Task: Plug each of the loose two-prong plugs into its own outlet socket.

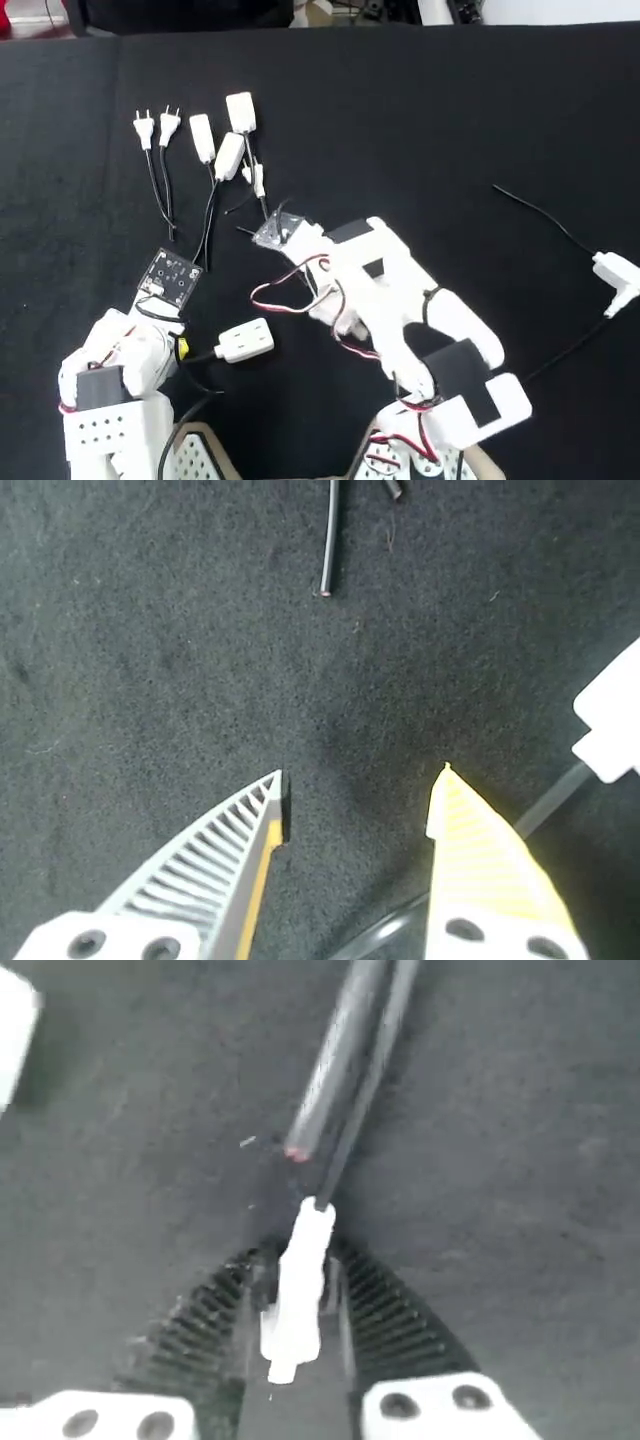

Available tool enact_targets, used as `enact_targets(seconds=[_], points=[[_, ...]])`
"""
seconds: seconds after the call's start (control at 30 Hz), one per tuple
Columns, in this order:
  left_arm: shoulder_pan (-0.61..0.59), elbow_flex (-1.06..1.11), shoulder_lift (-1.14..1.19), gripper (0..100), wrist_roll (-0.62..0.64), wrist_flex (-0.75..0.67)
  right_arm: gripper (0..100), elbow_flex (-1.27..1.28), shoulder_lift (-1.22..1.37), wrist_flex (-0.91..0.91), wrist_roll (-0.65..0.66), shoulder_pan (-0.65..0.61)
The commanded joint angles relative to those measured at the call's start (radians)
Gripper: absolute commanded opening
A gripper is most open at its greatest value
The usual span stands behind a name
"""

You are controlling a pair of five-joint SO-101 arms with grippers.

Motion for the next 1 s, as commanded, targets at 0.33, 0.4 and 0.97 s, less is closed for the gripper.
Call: enact_targets(seconds=[0.33,0.4,0.97], points=[[0.01,-0.002,0.0,23,0.023,0.015,17.9,-0.071,0.012,0.123,0.005,-0.072],[0.008,-0.002,0.0,23,0.023,0.015,18.0,-0.082,0.053,0.12,0.005,-0.106],[0.012,-0.002,0.0,23,0.023,0.015,17.7,-0.43,0.421,0.33,-0.038,-0.129]])
